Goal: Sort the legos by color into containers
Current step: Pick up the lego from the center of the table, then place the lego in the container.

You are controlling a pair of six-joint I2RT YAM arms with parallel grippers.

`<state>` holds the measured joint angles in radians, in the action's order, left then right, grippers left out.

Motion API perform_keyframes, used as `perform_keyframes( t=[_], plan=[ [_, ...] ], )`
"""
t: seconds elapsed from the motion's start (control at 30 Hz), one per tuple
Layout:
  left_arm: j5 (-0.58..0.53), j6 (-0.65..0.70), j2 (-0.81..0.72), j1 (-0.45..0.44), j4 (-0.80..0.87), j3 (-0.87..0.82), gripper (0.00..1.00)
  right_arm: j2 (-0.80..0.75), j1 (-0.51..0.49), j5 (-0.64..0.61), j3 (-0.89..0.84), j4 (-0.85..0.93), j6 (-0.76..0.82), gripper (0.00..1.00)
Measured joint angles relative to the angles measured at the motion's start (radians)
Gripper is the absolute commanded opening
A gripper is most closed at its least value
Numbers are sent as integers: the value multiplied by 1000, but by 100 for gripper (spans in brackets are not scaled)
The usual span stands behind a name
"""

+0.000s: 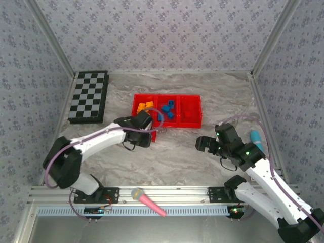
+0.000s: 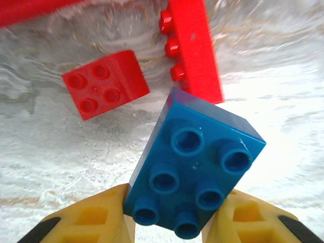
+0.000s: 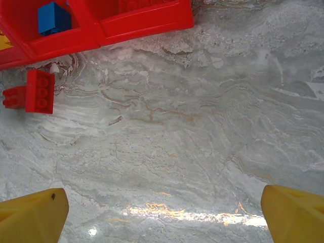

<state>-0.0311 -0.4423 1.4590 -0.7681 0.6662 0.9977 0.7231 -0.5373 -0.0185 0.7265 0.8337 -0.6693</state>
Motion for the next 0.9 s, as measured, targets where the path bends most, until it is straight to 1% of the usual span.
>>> perform_keyframes(
  t=[0.13,0.3,0.37,0.47,0.63,0.7,0.77,0.8,0.9],
  plan=[
    [-4,-4,-93,0,23,14,24,18,0,-2,0,-4,0,100],
    [-18,-1,-67,14,42,114,24,38,0,-2,4,-14,0,100],
    [-23,6,-10,27,41,192,24,47,0,-2,11,-18,0,100],
    [-23,16,120,43,39,343,24,53,0,-2,20,-23,1,100],
    [-29,18,423,57,63,682,22,43,0,-6,24,-18,1,100],
    [-29,11,525,64,80,789,23,25,0,-6,24,-4,1,100],
    [-29,3,606,73,103,867,26,0,0,-7,24,16,4,100],
    [-29,-3,640,77,115,897,30,-14,0,-11,24,26,5,100],
    [-19,-11,698,88,135,937,55,-50,4,-21,25,59,12,100]
  ],
)
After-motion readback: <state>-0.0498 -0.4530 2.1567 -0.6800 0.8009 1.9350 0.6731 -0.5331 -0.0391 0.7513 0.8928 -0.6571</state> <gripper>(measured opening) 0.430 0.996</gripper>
